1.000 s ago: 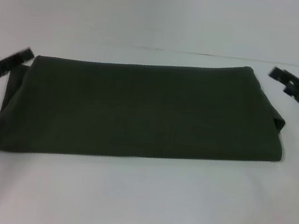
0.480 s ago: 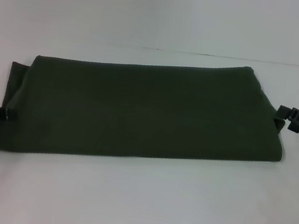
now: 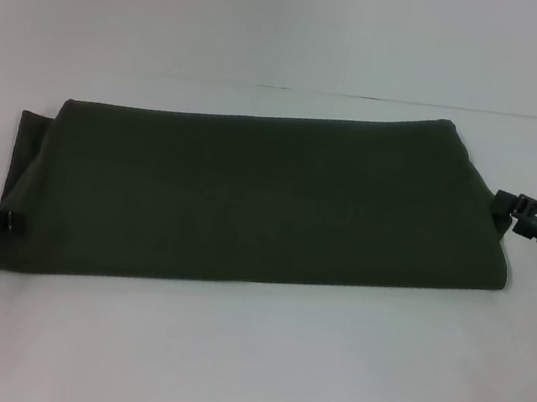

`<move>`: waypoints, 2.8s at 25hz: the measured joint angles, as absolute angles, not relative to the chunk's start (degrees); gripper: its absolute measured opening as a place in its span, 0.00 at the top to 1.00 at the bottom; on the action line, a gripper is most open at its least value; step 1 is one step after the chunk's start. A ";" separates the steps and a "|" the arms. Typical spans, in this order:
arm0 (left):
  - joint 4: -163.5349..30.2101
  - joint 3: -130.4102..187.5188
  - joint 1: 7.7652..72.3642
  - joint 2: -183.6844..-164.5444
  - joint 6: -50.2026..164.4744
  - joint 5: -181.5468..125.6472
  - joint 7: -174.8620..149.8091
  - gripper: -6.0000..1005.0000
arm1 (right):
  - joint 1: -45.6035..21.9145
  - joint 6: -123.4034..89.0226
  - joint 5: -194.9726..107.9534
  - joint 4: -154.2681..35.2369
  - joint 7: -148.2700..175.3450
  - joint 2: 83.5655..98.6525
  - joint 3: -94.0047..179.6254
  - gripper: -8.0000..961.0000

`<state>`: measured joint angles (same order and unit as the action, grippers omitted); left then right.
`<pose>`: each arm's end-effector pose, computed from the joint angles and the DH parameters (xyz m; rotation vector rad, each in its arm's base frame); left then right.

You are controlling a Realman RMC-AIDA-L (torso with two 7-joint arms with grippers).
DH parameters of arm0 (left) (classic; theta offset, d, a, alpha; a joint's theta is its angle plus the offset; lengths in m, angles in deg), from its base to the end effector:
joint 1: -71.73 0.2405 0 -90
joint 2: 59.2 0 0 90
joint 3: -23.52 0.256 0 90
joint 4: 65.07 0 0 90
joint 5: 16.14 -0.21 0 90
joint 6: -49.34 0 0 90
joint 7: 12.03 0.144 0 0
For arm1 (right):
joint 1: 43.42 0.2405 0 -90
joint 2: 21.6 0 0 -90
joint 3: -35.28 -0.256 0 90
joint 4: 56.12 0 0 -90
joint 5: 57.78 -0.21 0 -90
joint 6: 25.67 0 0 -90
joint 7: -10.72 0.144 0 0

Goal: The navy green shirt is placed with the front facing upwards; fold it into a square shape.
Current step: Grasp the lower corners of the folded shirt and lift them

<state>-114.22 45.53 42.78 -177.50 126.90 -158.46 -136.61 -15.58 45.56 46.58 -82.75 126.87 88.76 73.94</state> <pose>-0.3539 0.3337 0.0655 -2.0063 -1.6083 -0.3501 0.3368 0.3544 0.0511 -1.9903 1.6275 0.8410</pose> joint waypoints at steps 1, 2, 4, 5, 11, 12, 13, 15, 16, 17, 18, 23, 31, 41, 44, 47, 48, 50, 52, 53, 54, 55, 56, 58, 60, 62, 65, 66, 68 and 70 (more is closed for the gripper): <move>-114.05 45.92 42.88 -177.59 126.29 -158.60 -136.51 0.29 | -15.50 45.54 46.69 -82.75 126.87 88.78 73.94 0.08; -113.94 46.24 42.93 -177.63 125.83 -158.81 -136.45 0.30 | -15.42 45.50 46.86 -82.76 126.87 88.80 73.95 0.08; -113.87 46.59 42.99 -177.69 125.51 -159.14 -136.41 0.31 | -15.29 45.40 47.08 -82.75 126.87 88.87 73.95 0.08; -113.86 46.69 43.00 -177.71 125.53 -159.26 -136.39 0.32 | -15.21 45.35 47.12 -82.75 126.87 88.89 73.95 0.08; -113.82 47.47 43.00 -177.77 126.53 -159.49 -136.39 0.36 | -15.09 45.28 47.17 -82.76 126.88 88.92 73.95 0.08; -113.82 47.53 43.00 -177.77 126.78 -159.51 -136.36 0.37 | -15.08 45.28 47.17 -82.75 126.88 88.92 73.95 0.08; -113.82 47.58 42.99 -177.77 127.11 -159.53 -136.34 0.37 | -15.06 45.28 47.17 -82.76 126.88 88.91 73.95 0.08; -113.76 47.60 42.97 -177.77 127.42 -159.69 -136.31 0.39 | -15.02 45.28 47.17 -82.76 126.91 88.90 73.95 0.08; -113.74 47.59 42.97 -177.79 127.43 -159.77 -136.16 0.39 | -15.02 45.28 47.17 -82.76 126.93 88.90 73.95 0.08; -113.74 47.72 43.01 -177.90 127.42 -159.97 -135.69 0.40 | -15.00 45.28 47.17 -82.76 126.93 88.89 73.95 0.08; -113.74 47.88 43.08 -177.99 127.27 -160.08 -135.18 0.40 | -14.98 45.28 47.16 -82.76 126.95 88.89 73.96 0.08; -113.62 48.60 43.15 -178.27 126.58 -160.68 -134.18 0.58 | -14.87 45.31 47.16 -82.76 127.08 88.87 73.95 0.08; -113.63 48.80 42.82 -178.17 126.06 -161.58 -134.23 0.90 | -14.83 46.67 47.34 -83.57 128.19 88.21 74.34 0.08; -113.76 50.04 42.20 -178.02 126.87 -161.72 -134.15 0.95 | -7.85 52.15 70.28 -97.59 151.57 84.09 75.88 0.08; -113.78 50.64 41.96 -178.02 127.38 -161.72 -133.91 0.95 | -3.87 53.34 79.29 -98.13 156.31 83.22 75.75 0.08; -113.83 50.69 41.87 -178.00 127.46 -161.72 -133.80 0.95 | -0.91 54.20 86.32 -97.86 158.31 83.77 75.96 0.08; -113.84 50.69 41.85 -177.97 127.49 -161.72 -133.80 0.95 | -0.19 54.20 88.08 -97.47 158.56 84.15 75.97 0.08; -113.85 50.68 41.83 -177.93 127.50 -161.72 -133.79 0.95 | 0.63 53.69 89.75 -96.39 158.65 84.82 75.98 0.08; -113.85 50.69 41.83 -177.93 127.51 -161.71 -133.77 0.95 | 0.92 53.03 89.99 -95.64 158.64 85.44 75.98 0.08; -113.85 50.68 41.83 -177.93 127.50 -161.72 -133.77 0.95 | 0.91 52.73 90.03 -95.42 158.63 85.78 75.98 0.08; -113.85 50.69 41.83 -177.93 127.51 -161.71 -133.77 0.95 | 0.87 52.50 90.07 -95.29 158.63 86.04 75.99 0.08; -113.85 50.69 41.83 -177.93 127.51 -161.71 -133.77 0.95 | 0.79 52.33 90.13 -95.07 158.63 86.25 76.01 0.08; -113.86 50.67 41.84 -177.93 127.50 -161.71 -133.77 0.95 | 0.69 52.01 90.24 -94.70 158.63 86.44 76.03 0.08; -113.90 50.67 41.85 -177.92 127.50 -161.70 -133.77 0.94 | 0.48 51.19 90.26 -93.49 158.58 86.59 76.06 0.08; -113.95 50.68 41.85 -177.88 127.49 -161.69 -133.68 0.94 | 0.35 50.18 90.26 -92.19 158.47 86.64 76.06 0.08; -113.96 50.67 41.85 -177.87 127.48 -161.68 -133.57 0.94 | 0.31 49.13 90.25 -91.15 158.29 86.80 76.06 0.08; -113.96 50.67 41.85 -177.88 127.47 -161.68 -133.53 0.95 | 0.34 48.22 90.27 -90.53 158.13 87.25 76.07 0.08; -113.96 50.68 41.85 -177.89 127.47 -161.68 -133.53 0.95 | 0.39 48.01 90.28 -90.48 158.11 87.39 76.07 0.08; -113.95 50.68 41.85 -177.90 127.47 -161.68 -133.54 0.95 | 0.59 47.71 90.30 -90.44 158.08 87.74 76.06 0.08; -113.96 50.68 41.85 -177.91 127.47 -161.68 -133.54 0.95 | 0.73 47.42 90.32 -90.42 158.08 88.12 76.06 0.08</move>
<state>-113.96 50.68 41.85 -177.91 127.47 -161.68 -133.54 0.73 47.42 90.32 -90.42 158.08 88.12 76.06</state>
